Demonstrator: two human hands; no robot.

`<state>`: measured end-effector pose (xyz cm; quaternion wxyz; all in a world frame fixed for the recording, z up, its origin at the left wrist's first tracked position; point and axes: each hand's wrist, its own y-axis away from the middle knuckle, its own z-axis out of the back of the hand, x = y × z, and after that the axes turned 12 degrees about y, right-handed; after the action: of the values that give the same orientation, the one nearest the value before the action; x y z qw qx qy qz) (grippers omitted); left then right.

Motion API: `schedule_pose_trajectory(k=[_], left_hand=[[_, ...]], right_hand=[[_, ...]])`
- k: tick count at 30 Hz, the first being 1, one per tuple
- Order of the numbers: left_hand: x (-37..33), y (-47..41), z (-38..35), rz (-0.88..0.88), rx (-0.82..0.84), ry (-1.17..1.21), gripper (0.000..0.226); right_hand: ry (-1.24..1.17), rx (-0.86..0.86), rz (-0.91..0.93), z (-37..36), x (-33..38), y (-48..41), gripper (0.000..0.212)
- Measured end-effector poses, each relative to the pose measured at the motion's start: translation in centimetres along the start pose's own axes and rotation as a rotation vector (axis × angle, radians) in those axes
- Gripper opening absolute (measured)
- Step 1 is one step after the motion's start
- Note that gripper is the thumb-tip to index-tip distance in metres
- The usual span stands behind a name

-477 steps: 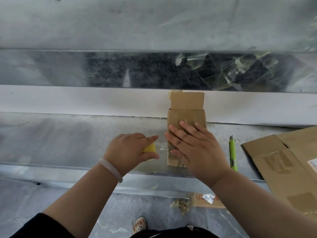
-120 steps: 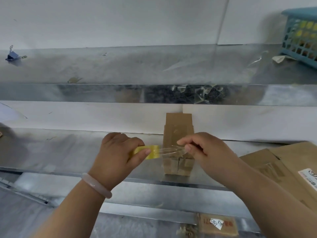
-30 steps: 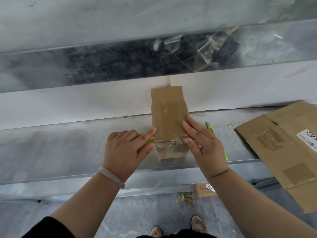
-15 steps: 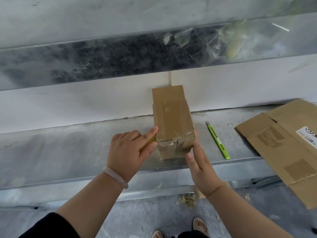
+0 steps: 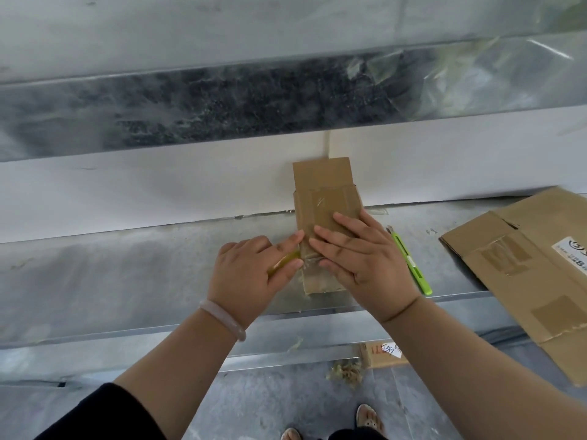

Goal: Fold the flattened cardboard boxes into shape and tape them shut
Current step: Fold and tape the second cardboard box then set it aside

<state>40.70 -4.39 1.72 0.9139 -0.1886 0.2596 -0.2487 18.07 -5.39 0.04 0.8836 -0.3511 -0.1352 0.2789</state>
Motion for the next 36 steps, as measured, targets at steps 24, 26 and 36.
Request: schedule_pose_trajectory(k=[24,26,36], left_hand=[[1.3,0.8,2.5,-0.031,0.104,0.235,0.045],[1.1,0.5,2.7,-0.005,0.106,0.245,0.044],[2.1,0.0,2.9,0.002,0.208,0.139,0.055]], right_hand=[[0.163,0.047,0.072,0.1,1.2,-1.4,0.035],[0.164,0.046,0.071,0.2,1.2,-1.4,0.035],[0.160,0.048,0.048,0.2,1.2,-1.3,0.034]])
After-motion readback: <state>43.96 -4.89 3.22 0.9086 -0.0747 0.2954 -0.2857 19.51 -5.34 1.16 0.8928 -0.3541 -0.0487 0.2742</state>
